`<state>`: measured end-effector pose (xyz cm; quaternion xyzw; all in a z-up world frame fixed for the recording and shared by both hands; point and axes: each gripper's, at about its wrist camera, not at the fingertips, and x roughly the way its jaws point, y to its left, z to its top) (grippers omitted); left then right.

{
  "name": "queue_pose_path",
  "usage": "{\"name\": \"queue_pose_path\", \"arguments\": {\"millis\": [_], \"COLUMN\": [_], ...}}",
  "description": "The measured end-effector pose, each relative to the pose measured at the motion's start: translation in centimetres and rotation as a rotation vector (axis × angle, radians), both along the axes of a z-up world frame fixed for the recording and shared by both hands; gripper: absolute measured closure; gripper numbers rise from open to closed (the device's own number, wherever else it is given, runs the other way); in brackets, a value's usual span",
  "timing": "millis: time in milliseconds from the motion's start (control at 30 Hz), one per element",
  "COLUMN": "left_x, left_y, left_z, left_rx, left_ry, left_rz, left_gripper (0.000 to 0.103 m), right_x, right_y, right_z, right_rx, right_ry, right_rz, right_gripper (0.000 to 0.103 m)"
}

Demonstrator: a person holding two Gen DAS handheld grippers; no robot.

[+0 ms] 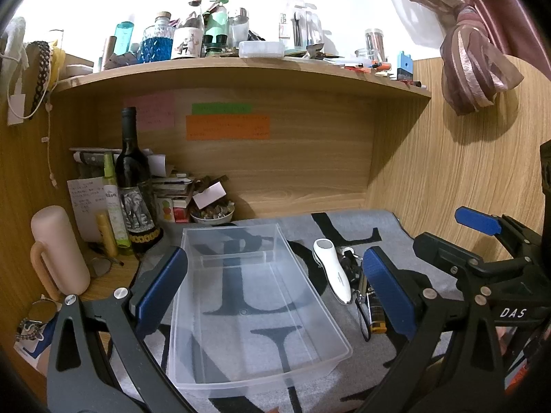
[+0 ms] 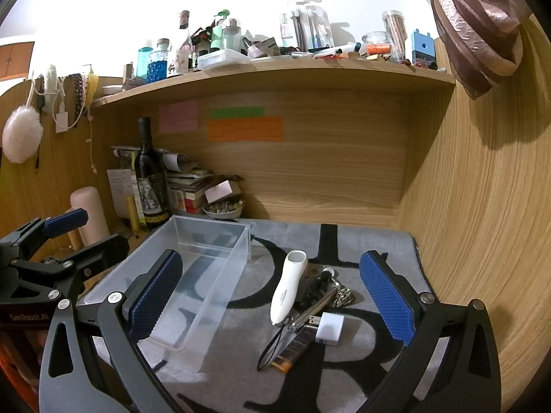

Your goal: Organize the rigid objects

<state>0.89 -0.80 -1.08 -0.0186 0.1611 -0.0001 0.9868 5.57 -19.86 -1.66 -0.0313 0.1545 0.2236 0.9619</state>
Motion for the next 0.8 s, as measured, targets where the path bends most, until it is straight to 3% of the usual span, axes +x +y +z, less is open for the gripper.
{"name": "queue_pose_path", "arguments": {"millis": [300,733,800], "left_x": [0.8,4.1,4.6], "left_y": [0.6,5.0,6.0], "left_z": [-0.1,-0.6,-0.7], "left_rx": [-0.01,-0.067,-0.073], "left_ry": [0.018,0.127,0.148], "left_rz": [-0.001,0.023,0.041], "left_gripper": [0.0,0.0,0.005], "right_x": [1.1,4.2,4.8], "right_y": [-0.1,-0.8,-0.9], "right_z": [-0.4,-1.5,-1.6], "right_rx": [0.008,0.001,-0.002], "right_ry": [0.016,0.074,0.085], "right_rz": [-0.008,-0.075,-0.078], "right_gripper": [0.0,0.0,0.001]}}
